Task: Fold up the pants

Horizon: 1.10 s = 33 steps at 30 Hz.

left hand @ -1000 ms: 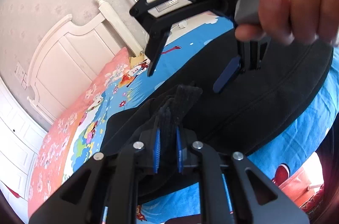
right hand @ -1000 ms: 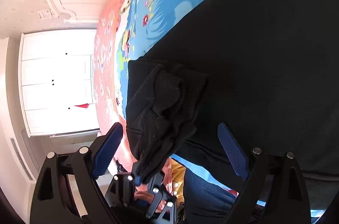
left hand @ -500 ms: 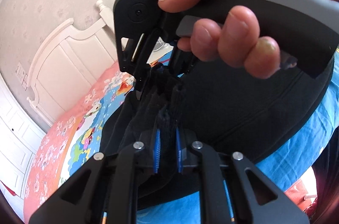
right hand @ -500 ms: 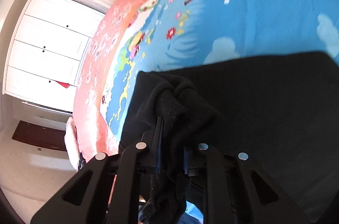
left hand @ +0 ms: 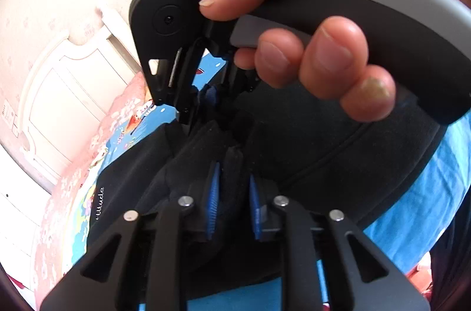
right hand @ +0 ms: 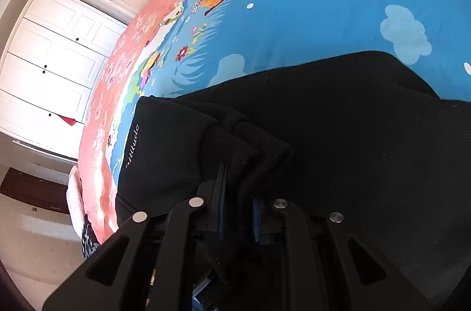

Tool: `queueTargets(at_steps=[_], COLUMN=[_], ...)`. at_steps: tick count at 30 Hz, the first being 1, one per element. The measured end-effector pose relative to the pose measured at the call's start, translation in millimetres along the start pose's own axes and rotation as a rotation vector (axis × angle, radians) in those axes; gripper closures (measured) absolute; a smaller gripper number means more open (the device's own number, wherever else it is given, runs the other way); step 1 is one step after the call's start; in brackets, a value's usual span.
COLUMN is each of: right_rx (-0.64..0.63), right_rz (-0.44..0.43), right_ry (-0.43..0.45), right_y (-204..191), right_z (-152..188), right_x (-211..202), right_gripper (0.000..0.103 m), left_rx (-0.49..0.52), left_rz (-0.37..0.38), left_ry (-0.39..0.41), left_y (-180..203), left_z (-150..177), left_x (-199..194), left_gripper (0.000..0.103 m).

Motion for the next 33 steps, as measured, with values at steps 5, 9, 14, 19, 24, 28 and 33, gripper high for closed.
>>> queueTargets(at_steps=[5, 9, 14, 19, 24, 28, 33], right_rx=[-0.080, -0.091, -0.073, -0.017, 0.051, 0.104, 0.126], right_rz=[0.066, 0.082, 0.087, 0.081, 0.061, 0.040, 0.064], right_ry=[0.009, 0.028, 0.067, 0.111, 0.069, 0.020, 0.017], right_y=[-7.2, -3.4, -6.0, 0.5, 15.8, 24.3, 29.1], right_z=[-1.5, -0.4, 1.2, 2.0, -2.3, -5.9, -7.5], right_x=[10.2, 8.3, -7.0, -23.7, -22.3, -13.2, -11.7], right_gripper=[0.088, 0.087, 0.086, 0.086, 0.079, 0.069, 0.064], left_rx=[-0.252, -0.563, -0.927, -1.037, -0.918, -0.568, -0.178], left_rz=[0.147, 0.204, 0.176, 0.181, 0.177, 0.171, 0.096], left_ry=[0.072, 0.121, 0.042, 0.003, 0.063, 0.104, 0.106], left_y=[-30.4, -84.5, -155.3, -184.6, -161.2, -105.9, -14.4], left_z=[4.7, 47.3, 141.8, 192.6, 163.7, 90.8, 19.7], left_x=[-26.8, -60.7, -67.1, -59.1, -81.8, -84.8, -63.6], left_gripper=[0.047, 0.048, 0.053, 0.053, 0.048, 0.039, 0.038])
Point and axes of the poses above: each gripper's, at about its wrist camera, not at the fingertips, and x roughly the way its jaws point, y to its right, z to its underside, the point moved 2 cm from there along x, roughly the way its jaws point, and after that the axes turned 10 degrees about x, right-handed, at the moved point
